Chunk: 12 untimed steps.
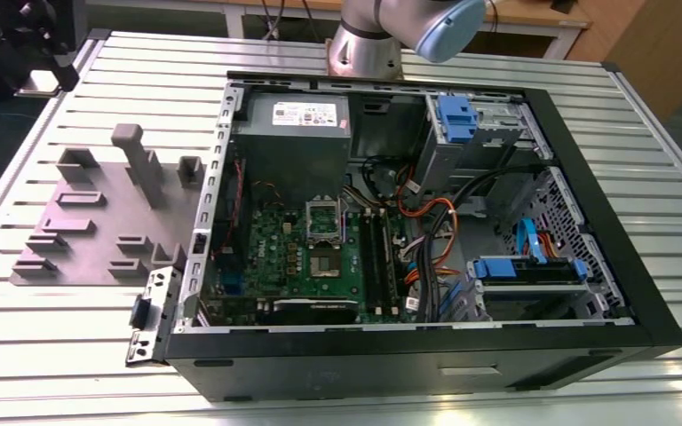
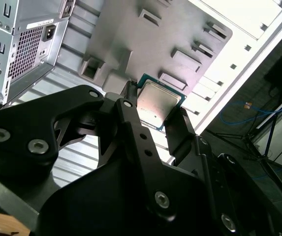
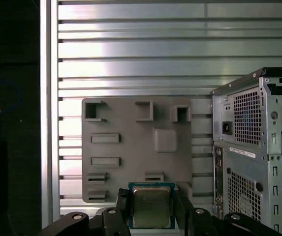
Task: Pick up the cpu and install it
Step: 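Pick up the cpu and move it towards the insertion slot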
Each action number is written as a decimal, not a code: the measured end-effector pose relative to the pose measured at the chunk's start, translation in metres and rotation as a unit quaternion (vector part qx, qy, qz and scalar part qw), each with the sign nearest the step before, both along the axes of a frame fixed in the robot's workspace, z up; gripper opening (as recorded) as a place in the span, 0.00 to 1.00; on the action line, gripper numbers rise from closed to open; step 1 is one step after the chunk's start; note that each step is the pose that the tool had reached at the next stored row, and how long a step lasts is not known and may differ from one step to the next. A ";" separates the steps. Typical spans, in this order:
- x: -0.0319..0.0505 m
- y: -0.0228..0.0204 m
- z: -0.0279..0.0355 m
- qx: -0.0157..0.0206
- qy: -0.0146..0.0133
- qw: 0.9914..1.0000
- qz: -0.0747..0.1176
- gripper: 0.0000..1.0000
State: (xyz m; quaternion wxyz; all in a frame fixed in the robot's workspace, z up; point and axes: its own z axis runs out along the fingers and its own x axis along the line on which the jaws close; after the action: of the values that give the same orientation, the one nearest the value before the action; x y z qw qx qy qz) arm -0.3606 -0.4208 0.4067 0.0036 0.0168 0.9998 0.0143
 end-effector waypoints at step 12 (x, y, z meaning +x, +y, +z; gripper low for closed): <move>0.0029 0.0000 0.0000 0.000 0.000 1.000 0.000 0.47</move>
State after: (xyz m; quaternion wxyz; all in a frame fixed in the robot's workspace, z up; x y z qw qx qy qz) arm -0.3577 -0.4208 0.4067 0.0036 0.0168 0.9997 0.0143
